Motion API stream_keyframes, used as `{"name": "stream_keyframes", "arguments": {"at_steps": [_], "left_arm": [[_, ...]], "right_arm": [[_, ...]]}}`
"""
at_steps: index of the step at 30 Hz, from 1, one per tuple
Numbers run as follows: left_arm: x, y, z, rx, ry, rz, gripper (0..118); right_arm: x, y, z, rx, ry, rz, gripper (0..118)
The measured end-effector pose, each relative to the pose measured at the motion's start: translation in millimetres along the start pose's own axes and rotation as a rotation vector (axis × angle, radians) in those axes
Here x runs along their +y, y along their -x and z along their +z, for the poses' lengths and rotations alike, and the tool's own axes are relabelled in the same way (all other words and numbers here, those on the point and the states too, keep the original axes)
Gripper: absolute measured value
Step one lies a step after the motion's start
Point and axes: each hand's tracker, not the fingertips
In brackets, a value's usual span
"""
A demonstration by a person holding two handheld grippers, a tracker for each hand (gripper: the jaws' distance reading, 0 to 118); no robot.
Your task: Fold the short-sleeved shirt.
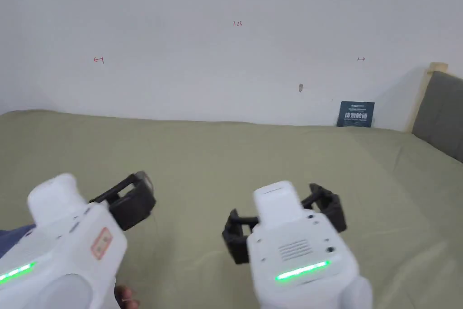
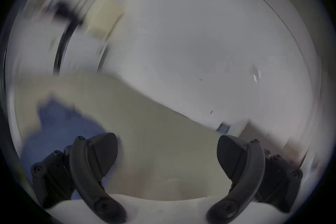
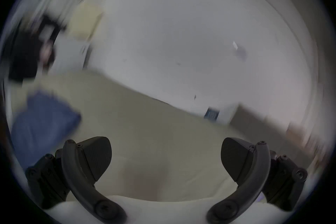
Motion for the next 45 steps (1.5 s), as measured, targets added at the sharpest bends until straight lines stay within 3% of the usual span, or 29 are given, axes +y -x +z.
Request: {"name": "stream_keyframes", "arguments": {"at_steps": [2,4,5,9,11,15,18,19,21,22,23,24,25,26,30,34,38,45], "left_arm": [[-3.3,-29.1,8.4,0.036,-0.056,-0.328,114],[-15.9,-44.4,18.9,0.047,-0.086,-0.511,114],[-21.6,-46.4,19.0,0.015,-0.064,-0.490,114],[-28.9,-41.1,11.4,-0.035,0.047,-0.324,114],[-26.8,-39.9,9.5,-0.022,0.028,-0.340,114],[-19.7,-34.6,13.5,-0.036,-0.020,-0.214,114],[-13.7,-39.8,12.0,0.069,0.056,-0.267,113],[-13.5,-40.6,10.5,0.061,0.050,-0.304,112],[-15.1,-39.8,13.1,0.037,0.025,-0.315,107],[-14.5,-39.1,14.9,0.036,0.028,-0.297,95],[-14.7,-37.8,15.3,0.023,0.026,-0.271,57],[-14.8,-36.5,14.7,0.015,0.019,-0.243,13],[-14.4,-36.5,10.6,0.027,0.032,-0.244,1],[-15.4,-36.5,7.2,0.069,0.064,-0.275,1],[-15.8,-36.0,7.6,0.038,0.061,-0.307,1],[-17.1,-36.9,5.5,0.021,0.068,-0.306,0],[-12.6,-35.9,8.1,0.030,0.068,-0.316,0],[15.5,13.7,28.5,0.190,0.038,-0.275,0]], "right_arm": [[-5.5,-29.8,-2.4,-0.031,0.035,-0.317,117],[-20.6,-48.6,-0.2,-0.109,0.074,-0.498,117],[-28.6,-53.8,-0.5,-0.155,0.094,-0.487,117],[-35.7,-56.5,2.1,-0.225,0.054,-0.315,116],[-29.1,-55.5,4.7,-0.228,0.017,-0.272,116],[-16.8,-45.7,5.2,-0.217,-0.016,-0.163,116],[-14.9,-37.5,8.2,-0.228,-0.031,-0.086,112],[-16.2,-36.2,10.1,-0.222,-0.037,-0.079,104],[-19.5,-34.8,11.6,-0.207,-0.058,-0.090,63],[-19.3,-35.4,10.1,-0.203,-0.043,-0.109,44],[-19.7,-37.7,8.0,-0.199,-0.018,-0.132,25],[-21.8,-40.7,8.1,-0.186,-0.005,-0.162,16],[-23.9,-44.1,7.9,-0.170,-0.009,-0.193,8],[-24.9,-46.8,8.3,-0.163,-0.006,-0.217,0],[-25.7,-44.8,9.4,-0.207,-0.015,-0.161,0],[-25.9,-46.9,9.6,-0.178,0.010,-0.205,0],[-18.4,-40.1,10.2,-0.166,0.000,-0.174,0],[4.4,6.9,-3.7,0.053,-0.028,-0.163,0]]}}
